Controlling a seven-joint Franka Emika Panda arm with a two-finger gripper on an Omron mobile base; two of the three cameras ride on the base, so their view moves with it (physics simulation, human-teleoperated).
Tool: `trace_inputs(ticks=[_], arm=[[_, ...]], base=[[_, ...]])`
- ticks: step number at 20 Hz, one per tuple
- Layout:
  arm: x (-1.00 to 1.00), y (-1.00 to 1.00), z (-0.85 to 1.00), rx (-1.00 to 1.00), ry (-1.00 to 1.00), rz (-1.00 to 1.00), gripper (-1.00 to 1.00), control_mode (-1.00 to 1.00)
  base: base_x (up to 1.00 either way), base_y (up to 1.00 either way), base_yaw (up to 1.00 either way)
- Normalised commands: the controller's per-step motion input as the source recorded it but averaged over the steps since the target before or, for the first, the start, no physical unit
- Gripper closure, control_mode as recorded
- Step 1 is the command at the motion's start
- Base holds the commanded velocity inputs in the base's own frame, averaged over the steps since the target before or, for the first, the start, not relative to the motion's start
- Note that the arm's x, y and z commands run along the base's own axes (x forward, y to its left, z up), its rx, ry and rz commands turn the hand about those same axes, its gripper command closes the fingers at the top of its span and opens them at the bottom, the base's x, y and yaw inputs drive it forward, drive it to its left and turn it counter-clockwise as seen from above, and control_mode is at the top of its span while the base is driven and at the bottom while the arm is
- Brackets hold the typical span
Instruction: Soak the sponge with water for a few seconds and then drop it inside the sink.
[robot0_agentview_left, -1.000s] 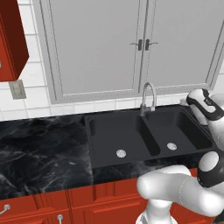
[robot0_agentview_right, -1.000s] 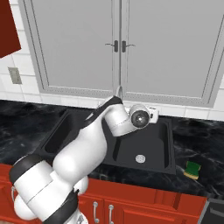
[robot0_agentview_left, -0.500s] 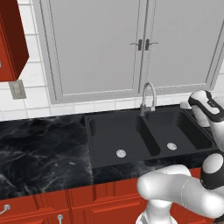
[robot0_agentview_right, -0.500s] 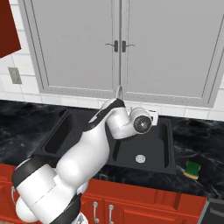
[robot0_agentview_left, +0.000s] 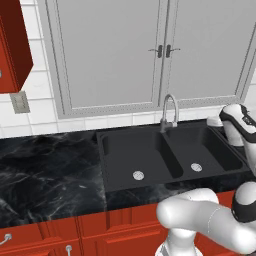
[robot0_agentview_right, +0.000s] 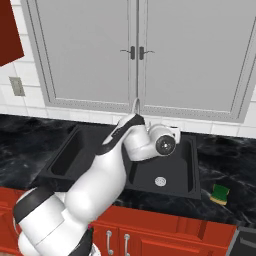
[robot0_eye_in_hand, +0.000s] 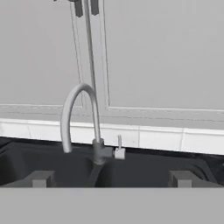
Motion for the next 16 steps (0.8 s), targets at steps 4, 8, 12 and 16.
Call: trace_inputs(ticks=[4,8,12,16], arm=[[-0.20,0.14,-0.10,0.00,-0.16,0.05,-1.00,-1.00],[-0.03,0.24,-0.21,0.00,-0.16,0.04,-1.00,-1.00],[0.00,0.22,-0.01,-0.05,0.00,0.02,-1.00,-1.00],[0.00,0.19,0.00,-0.06,0.06,0.07,-1.00,-1.00]], base=[[0.00,0.00,0.00],[0.00,0.00,0.00],[0.00,0.00,0.00],[0.00,0.00,0.00]])
